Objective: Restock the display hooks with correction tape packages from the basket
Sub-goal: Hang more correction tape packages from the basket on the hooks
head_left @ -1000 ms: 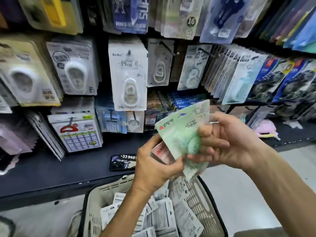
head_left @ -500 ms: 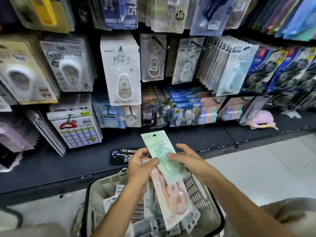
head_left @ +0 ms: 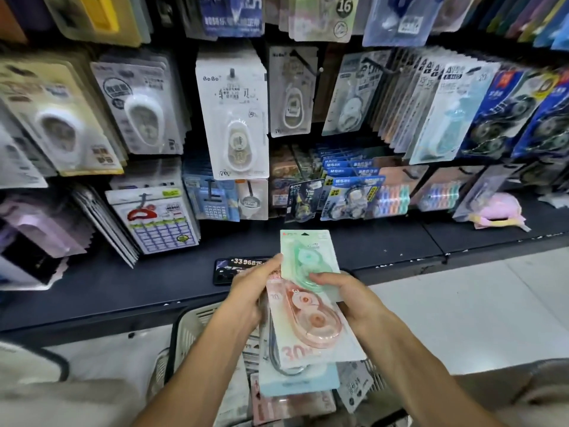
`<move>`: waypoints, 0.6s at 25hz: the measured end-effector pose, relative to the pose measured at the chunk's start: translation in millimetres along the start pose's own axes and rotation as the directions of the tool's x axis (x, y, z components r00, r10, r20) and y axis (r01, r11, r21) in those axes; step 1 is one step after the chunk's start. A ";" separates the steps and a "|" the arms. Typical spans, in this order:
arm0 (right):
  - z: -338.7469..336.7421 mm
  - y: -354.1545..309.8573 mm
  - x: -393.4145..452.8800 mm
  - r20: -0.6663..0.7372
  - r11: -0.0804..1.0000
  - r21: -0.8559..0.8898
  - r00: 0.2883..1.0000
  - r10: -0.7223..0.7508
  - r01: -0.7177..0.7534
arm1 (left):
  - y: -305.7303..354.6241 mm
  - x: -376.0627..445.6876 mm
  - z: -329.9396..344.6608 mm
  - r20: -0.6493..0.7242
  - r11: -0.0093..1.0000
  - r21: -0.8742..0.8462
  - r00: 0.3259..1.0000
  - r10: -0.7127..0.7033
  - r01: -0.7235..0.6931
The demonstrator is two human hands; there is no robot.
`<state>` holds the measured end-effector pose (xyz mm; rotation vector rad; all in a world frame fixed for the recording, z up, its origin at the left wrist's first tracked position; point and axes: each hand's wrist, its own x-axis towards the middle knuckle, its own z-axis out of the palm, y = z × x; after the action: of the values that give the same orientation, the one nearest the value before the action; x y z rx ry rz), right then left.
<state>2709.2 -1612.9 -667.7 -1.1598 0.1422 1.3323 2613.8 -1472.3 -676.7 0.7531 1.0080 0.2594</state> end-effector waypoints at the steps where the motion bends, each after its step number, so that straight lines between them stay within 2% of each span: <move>1: 2.3 -3.0 -2.6 -0.054 0.999 0.001 0.998 -0.033 0.033 | -1.1 -3.2 -0.1 0.033 0.999 0.014 0.999 -0.030 0.029; 3: 3.8 -12.1 -7.7 -0.161 0.987 0.011 0.974 -0.159 0.162 | 0.5 -14.8 0.3 0.193 0.988 0.131 0.975 -0.105 0.081; 5: 4.2 -23.8 -13.2 -0.215 0.948 0.030 0.928 -0.304 0.317 | 3.7 -27.9 1.2 0.364 0.968 0.244 0.921 -0.139 0.049; 7: 7.7 -41.5 -21.6 -0.187 0.890 0.000 0.875 -0.447 0.455 | 16.0 -35.3 3.4 0.459 0.973 0.224 0.887 -0.054 -0.057; 10: 19.9 -88.3 -40.7 -0.159 0.715 -0.171 0.698 -0.699 0.678 | 66.2 -53.3 14.0 0.525 0.950 0.195 0.844 0.108 -0.243; 12: 28.0 -123.2 -56.9 -0.078 0.605 -0.264 0.609 -0.789 0.751 | 110.8 -71.8 20.8 0.520 0.875 0.255 0.821 0.235 -0.412; 13: 30.8 -139.6 -62.8 -0.041 0.574 -0.292 0.590 -0.807 0.765 | 131.9 -80.6 22.9 0.521 0.809 0.302 0.798 0.304 -0.505; 15: 30.3 -165.4 -71.4 -0.034 0.571 -0.329 0.594 -0.804 0.753 | 165.1 -96.7 25.4 0.522 0.645 0.392 0.736 0.430 -0.655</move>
<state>2803.4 -1607.5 -511.3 -1.3531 -0.4265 0.4335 2606.5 -1414.9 -492.6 1.6051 0.4244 0.3352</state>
